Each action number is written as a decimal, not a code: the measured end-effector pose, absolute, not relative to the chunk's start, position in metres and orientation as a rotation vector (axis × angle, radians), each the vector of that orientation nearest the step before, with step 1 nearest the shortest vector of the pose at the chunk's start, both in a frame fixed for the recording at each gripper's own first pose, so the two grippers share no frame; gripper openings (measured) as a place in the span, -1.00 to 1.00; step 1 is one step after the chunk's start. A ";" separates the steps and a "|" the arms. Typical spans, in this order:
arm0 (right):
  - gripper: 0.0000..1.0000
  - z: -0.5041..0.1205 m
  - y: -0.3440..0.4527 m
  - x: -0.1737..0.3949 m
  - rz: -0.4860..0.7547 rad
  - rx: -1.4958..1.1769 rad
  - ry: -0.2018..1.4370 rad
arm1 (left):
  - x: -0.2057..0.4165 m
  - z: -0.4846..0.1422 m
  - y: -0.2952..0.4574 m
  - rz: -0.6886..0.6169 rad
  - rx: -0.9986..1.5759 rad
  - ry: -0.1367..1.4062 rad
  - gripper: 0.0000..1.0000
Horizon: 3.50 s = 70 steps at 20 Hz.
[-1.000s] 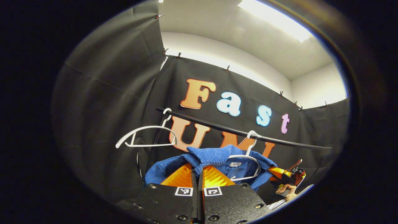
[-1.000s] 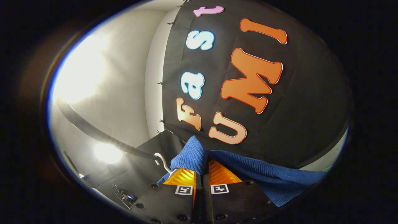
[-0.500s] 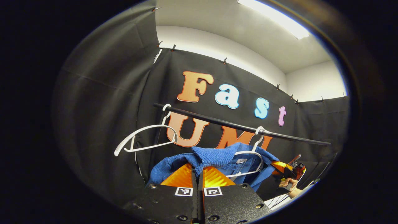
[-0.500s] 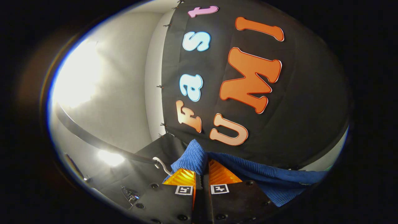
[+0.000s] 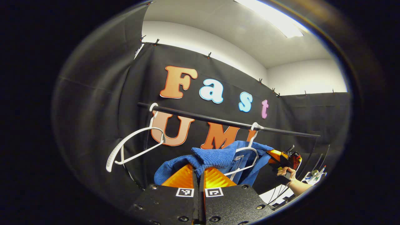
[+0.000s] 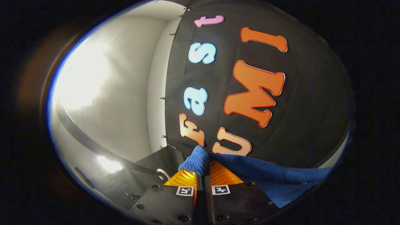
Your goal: Grasp the clothes on the hanger with both hands and then place them into the laundry hamper below.
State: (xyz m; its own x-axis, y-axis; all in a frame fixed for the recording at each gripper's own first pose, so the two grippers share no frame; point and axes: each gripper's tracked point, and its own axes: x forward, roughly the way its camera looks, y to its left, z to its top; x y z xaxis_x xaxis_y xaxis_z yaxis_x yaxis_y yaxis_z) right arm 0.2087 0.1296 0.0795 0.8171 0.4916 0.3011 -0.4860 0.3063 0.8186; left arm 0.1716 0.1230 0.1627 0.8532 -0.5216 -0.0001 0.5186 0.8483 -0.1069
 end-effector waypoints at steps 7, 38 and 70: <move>-0.85 0.072 0.122 0.238 0.571 1.097 0.069 | 0.206 0.168 0.129 -0.575 -0.132 0.043 -1.00; -0.85 -0.093 0.097 0.210 0.201 0.948 0.323 | 0.215 -0.019 0.145 -0.463 -0.182 0.367 -1.00; -0.84 -0.201 0.128 0.134 0.039 0.470 0.552 | 0.128 -0.150 -0.046 -0.521 -0.022 0.511 -1.00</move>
